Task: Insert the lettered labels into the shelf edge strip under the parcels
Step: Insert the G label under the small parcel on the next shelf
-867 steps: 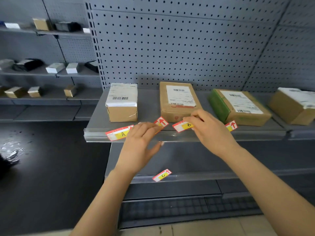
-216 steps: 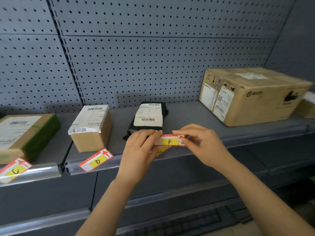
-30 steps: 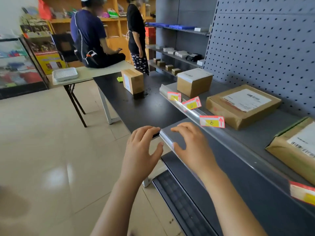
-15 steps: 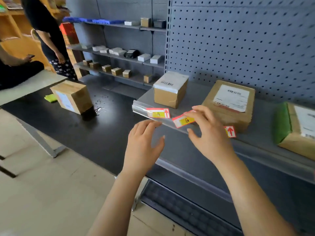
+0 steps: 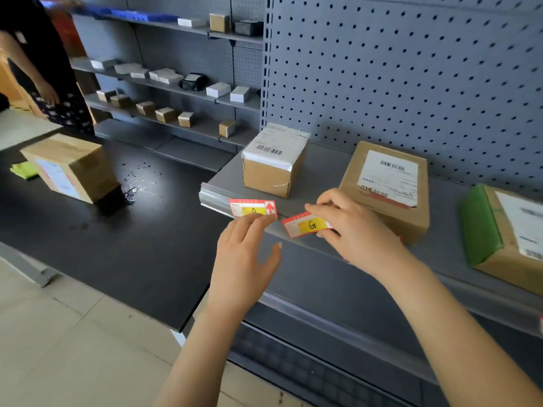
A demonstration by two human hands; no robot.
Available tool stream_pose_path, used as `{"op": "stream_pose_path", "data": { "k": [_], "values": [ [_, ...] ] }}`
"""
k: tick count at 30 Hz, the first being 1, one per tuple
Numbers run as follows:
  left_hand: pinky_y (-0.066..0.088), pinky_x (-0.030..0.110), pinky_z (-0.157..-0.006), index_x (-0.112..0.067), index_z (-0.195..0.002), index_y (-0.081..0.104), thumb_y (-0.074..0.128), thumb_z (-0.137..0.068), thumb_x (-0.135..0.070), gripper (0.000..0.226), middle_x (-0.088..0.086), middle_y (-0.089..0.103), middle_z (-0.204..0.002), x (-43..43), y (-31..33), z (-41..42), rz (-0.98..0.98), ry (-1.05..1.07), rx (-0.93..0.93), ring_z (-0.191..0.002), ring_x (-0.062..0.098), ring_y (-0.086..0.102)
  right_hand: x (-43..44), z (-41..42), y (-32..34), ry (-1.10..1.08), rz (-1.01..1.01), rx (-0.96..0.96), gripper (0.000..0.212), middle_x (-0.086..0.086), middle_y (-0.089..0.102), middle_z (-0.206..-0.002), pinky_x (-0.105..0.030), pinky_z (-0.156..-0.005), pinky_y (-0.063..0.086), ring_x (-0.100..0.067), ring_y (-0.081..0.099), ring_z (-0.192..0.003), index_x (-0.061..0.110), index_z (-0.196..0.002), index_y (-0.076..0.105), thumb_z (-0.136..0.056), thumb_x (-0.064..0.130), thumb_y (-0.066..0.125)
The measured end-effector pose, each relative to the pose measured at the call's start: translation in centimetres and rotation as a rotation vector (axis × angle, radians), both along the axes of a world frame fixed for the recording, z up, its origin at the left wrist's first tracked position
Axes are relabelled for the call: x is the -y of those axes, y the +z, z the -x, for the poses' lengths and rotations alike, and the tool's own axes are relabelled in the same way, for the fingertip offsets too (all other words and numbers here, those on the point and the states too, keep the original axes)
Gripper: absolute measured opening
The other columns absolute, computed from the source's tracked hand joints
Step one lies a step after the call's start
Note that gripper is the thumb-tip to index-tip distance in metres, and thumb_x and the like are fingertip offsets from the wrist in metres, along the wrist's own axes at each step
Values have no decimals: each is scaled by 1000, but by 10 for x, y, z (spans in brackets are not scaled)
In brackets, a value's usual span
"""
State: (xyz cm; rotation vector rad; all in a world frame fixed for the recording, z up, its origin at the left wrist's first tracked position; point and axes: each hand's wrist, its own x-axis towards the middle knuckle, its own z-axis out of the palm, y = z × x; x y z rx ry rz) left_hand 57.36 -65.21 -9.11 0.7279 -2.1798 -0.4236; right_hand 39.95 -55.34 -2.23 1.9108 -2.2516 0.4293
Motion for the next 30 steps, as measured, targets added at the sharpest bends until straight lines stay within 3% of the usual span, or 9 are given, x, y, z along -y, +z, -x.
{"op": "stream_pose_path", "data": {
  "k": [5,9,16,19,24,28,30],
  "values": [
    [37,27,-101,-19,-125,59,67,-82,-24,44,-2,59,-121,1,5,13,30,-58,-47,-115,17,52,-11,2,8,-37,107,0,43,5,47,-116,-39,-70,52,-18,53,-96,19,-125,57,-84,18,69],
    [35,22,-96,-17,-124,59,66,-83,-23,42,-2,58,-118,2,22,21,77,-140,-95,-107,16,52,-32,-8,12,-119,228,9,45,2,52,-112,-31,-72,49,-16,51,-96,18,-122,61,-79,20,74],
    [38,25,-94,-18,-125,58,66,-84,-25,42,-2,57,-120,-4,44,30,138,-405,-99,-110,16,50,-77,-35,7,-447,315,-8,44,1,55,-110,-33,-83,40,-19,48,-102,18,-119,61,-78,31,73],
    [37,24,-94,-17,-123,58,63,-84,-28,41,0,58,-119,-14,44,26,156,-526,-89,-109,16,51,-103,-58,4,-559,329,-25,44,-2,56,-105,-39,-80,45,-24,51,-96,15,-118,61,-77,28,75],
    [41,31,-93,-18,-122,59,69,-81,-23,42,0,60,-115,-53,40,24,129,-732,-107,-106,19,52,-160,-101,-3,-784,319,-52,45,-2,55,-102,-38,-77,44,-23,51,-93,15,-117,61,-77,28,75],
    [36,25,-98,-18,-124,59,70,-84,-24,42,-3,58,-117,-105,40,20,98,-935,-89,-111,16,51,-216,-136,-4,-964,304,-74,45,-1,54,-103,-38,-77,45,-23,51,-91,17,-118,61,-77,29,74],
    [40,32,-98,-19,-125,58,71,-85,-23,42,-5,56,-119,-133,40,19,89,-1021,-71,-112,14,51,-245,-151,-2,-1047,294,-96,45,-1,55,-103,-36,-78,44,-22,51,-91,17,-119,60,-78,30,73]
  ]
}}
